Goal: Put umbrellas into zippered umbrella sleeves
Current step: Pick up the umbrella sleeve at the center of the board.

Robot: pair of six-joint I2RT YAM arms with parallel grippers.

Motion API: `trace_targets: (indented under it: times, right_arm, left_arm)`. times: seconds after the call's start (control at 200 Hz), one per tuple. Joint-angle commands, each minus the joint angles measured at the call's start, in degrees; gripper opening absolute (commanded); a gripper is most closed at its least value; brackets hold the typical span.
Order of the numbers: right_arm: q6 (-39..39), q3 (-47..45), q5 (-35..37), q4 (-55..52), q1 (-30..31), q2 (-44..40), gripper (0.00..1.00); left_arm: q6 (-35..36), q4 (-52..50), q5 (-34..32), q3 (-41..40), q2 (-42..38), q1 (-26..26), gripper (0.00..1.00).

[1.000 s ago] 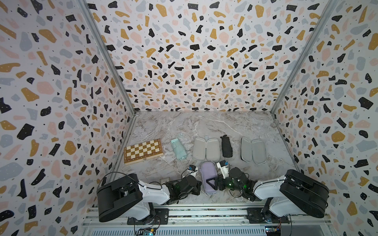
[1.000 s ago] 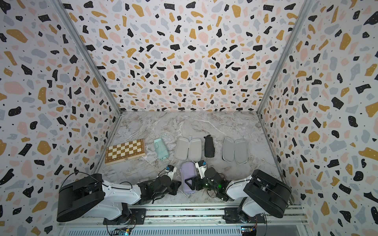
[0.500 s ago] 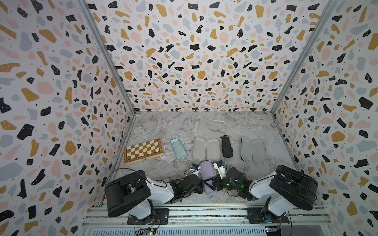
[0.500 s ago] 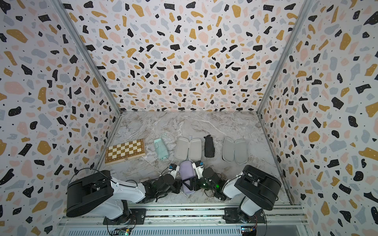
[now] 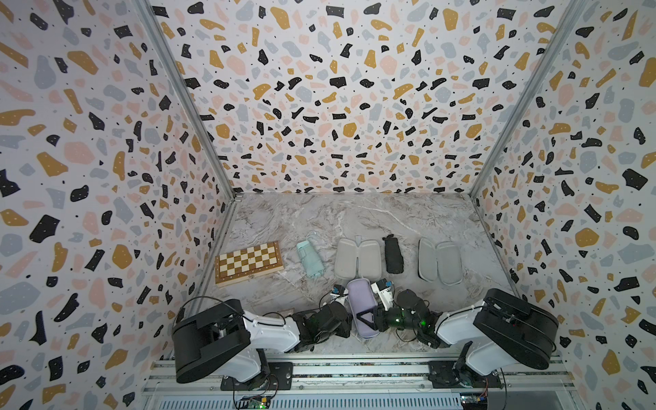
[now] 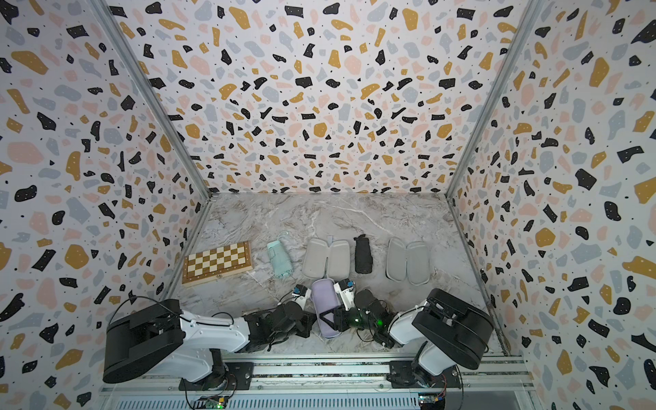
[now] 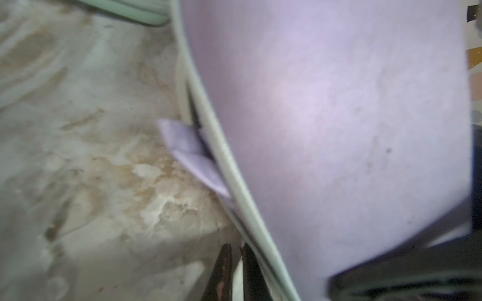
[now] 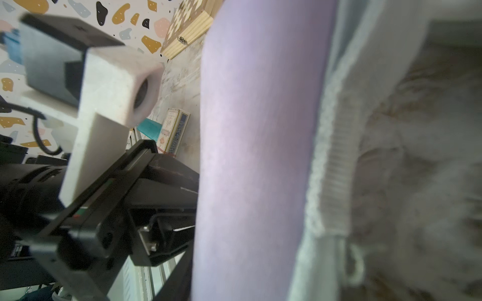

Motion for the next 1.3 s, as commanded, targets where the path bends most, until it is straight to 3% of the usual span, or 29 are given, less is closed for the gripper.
trace_targets:
  times: [0.0,0.095,0.205,0.245,0.31,0.375,0.416,0.526,0.591,0.816,1.051,1.292]
  right_arm:
    - [-3.95,0.43,-1.13,-1.46,-2.22,-6.51,0.28]
    - [-5.27,1.36,-3.9,-4.03,-6.42,-9.53,0.27]
    - [-7.66,3.22,-4.55,-7.1,-9.17,-13.41,0.28]
    - [-8.8,4.02,-4.43,-8.58,-10.04,-14.81,0.28]
    - [-10.19,5.52,-6.1,-9.61,-12.41,-16.57,0.28]
    - [-10.83,7.33,-9.59,-10.1,-15.4,-17.66,0.29]
    - [-11.2,8.64,-11.2,-10.71,-17.11,-18.49,0.3]
    - [-14.07,11.64,-12.9,-12.33,-18.44,-21.19,0.3]
    - [-15.92,12.85,-13.75,-13.17,-18.49,-22.87,0.3]
    - [-20.19,13.35,-20.32,-10.8,-17.92,-26.9,0.31]
    - [-24.31,14.04,-20.9,-9.78,-12.85,-26.92,0.31]
    - [-25.67,14.87,-21.56,-7.28,-10.68,-24.02,0.31]
  left_arm:
    - [2.97,-5.17,-1.8,0.25,-4.81,1.42,0.17]
    - [5.58,-5.3,0.21,0.11,-9.9,4.3,0.25]
    - [9.16,-2.3,4.38,0.12,-15.52,7.15,0.42]
    - [10.98,-2.15,6.06,1.0,-17.41,7.93,0.53]
    - [14.96,-3.35,8.54,3.54,-19.94,9.0,0.83]
    - [19.52,-4.69,10.83,6.91,-21.1,10.22,0.92]
    - [20.72,-5.39,13.03,8.57,-21.19,12.03,0.93]
    - [18.69,-1.84,26.74,10.25,-20.75,20.39,0.92]
    - [18.4,-0.05,30.11,10.76,-20.95,23.38,0.93]
    - [21.75,5.39,35.7,11.38,-22.38,23.63,0.95]
    - [20.52,15.5,41.94,11.49,-19.64,23.6,0.96]
    - [17.44,20.92,44.04,11.85,-16.56,23.54,0.87]
